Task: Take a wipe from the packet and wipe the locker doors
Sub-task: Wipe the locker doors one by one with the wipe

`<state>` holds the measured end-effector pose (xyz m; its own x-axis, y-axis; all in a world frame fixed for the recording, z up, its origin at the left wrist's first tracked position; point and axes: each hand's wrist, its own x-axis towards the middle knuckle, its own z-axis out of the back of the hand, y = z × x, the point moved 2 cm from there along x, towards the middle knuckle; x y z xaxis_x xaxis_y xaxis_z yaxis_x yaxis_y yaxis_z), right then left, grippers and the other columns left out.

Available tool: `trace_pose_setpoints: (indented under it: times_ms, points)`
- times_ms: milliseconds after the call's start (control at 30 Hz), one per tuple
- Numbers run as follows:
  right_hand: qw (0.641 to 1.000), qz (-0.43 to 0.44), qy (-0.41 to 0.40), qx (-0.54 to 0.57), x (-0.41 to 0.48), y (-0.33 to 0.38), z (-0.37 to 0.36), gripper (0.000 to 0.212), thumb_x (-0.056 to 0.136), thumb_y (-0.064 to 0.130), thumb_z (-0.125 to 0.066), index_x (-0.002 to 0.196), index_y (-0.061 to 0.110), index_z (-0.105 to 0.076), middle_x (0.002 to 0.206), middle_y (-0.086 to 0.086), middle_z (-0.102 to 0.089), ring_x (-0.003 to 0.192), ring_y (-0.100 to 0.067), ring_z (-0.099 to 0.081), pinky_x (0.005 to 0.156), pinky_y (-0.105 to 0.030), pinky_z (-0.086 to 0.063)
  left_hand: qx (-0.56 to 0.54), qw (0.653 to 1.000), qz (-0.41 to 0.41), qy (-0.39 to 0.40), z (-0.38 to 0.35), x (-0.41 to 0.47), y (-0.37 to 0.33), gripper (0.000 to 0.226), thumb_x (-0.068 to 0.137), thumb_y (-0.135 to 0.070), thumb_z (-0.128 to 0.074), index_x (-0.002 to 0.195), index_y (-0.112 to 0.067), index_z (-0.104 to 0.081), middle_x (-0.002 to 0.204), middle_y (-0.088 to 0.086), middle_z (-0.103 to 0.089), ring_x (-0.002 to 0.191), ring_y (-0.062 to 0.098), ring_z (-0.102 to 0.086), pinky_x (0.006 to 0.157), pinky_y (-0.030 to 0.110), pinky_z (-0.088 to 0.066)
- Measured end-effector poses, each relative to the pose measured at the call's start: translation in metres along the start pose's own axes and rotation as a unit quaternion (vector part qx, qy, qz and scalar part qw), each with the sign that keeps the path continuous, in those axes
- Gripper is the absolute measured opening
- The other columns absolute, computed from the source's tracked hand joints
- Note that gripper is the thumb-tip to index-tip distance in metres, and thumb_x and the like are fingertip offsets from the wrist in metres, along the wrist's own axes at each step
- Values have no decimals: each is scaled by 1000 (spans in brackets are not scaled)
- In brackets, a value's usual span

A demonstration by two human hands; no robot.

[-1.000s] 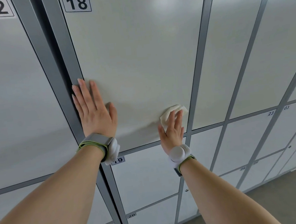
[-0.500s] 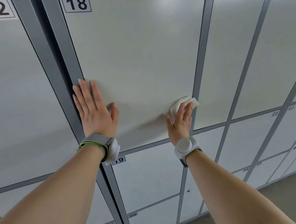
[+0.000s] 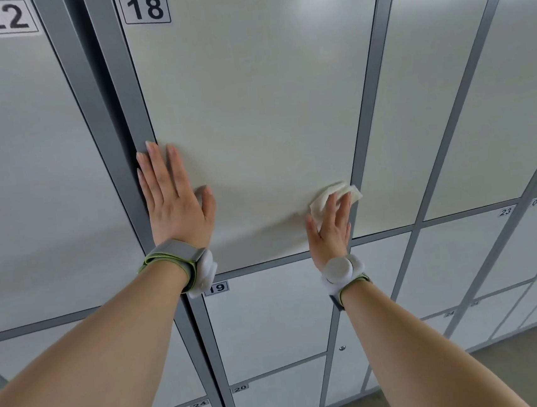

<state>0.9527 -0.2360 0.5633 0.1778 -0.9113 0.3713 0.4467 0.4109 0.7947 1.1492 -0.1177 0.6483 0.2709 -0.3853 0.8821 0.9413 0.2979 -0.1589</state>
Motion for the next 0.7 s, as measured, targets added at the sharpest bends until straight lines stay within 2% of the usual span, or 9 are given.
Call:
trace_pose_setpoints:
  times_ms: [100, 200, 267, 333, 433, 533, 633, 700]
  points:
    - [998, -55, 42, -12, -17, -18, -10, 70, 98, 32, -44, 151, 20, 1, 157, -3, 17, 146, -21, -7, 115, -42, -10, -1, 1000, 1, 6, 2, 0, -1, 73, 90, -17, -52, 147, 6, -13, 152, 31, -8, 141, 46, -4, 118, 35, 8]
    - [994, -85, 61, 25, -19, -11, -11, 71, 98, 36, -42, 151, 14, 1, 157, -4, 18, 146, -22, -8, 116, -41, -11, -2, 1000, -7, 8, 4, -1, 1, 72, 90, -16, -51, 147, 6, -13, 152, 32, -9, 141, 45, -5, 118, 33, 9]
    - [996, -58, 50, 50, -15, 6, -9, 71, 98, 34, -43, 151, 11, 0, 157, -5, 19, 146, -21, -2, 117, -43, -9, -1, 1000, -13, 14, 5, -2, 2, 71, 90, -19, -48, 147, 6, -14, 152, 32, -9, 140, 46, -5, 117, 32, 9]
    - [998, 6, 39, 51, -13, 23, -6, 71, 98, 30, -44, 150, 10, -1, 156, -7, 18, 146, -20, 6, 117, -44, -6, 1, 1000, -15, 23, 5, -4, 3, 69, 90, -24, -42, 147, 5, -15, 152, 32, -9, 141, 45, -5, 117, 31, 10]
    - [996, 67, 40, 33, -16, 29, -8, 68, 99, 30, -44, 151, 16, -2, 157, -4, 17, 146, -18, 10, 118, -41, -2, 10, 999, -15, 37, 8, -7, 5, 68, 90, -28, -36, 147, 4, -15, 152, 30, -9, 141, 43, -6, 117, 30, 9]
    - [996, 50, 69, 14, -29, 15, -18, 67, 99, 34, -43, 151, 23, -2, 157, 0, 18, 146, -17, 8, 117, -43, -5, 18, 999, -18, 46, 10, -10, 8, 68, 90, -27, -36, 148, 2, -15, 153, 28, -9, 142, 41, -6, 117, 30, 8]
    - [995, -5, 104, 2, -42, 5, -28, 71, 98, 33, -44, 150, 21, 3, 156, -3, 21, 146, -18, 5, 115, -44, -12, 30, 998, -22, 47, 12, -12, 10, 67, 90, -24, -38, 148, 0, -14, 154, 26, -10, 143, 40, -7, 117, 30, 9]
    - [993, -8, 112, 33, -43, 15, -32, 73, 98, 34, -45, 151, 17, 2, 155, -4, 24, 146, -19, 5, 116, -44, -10, 39, 998, -21, 50, 13, -14, 11, 68, 90, -24, -37, 149, -2, -13, 155, 25, -9, 143, 38, -7, 117, 30, 9]
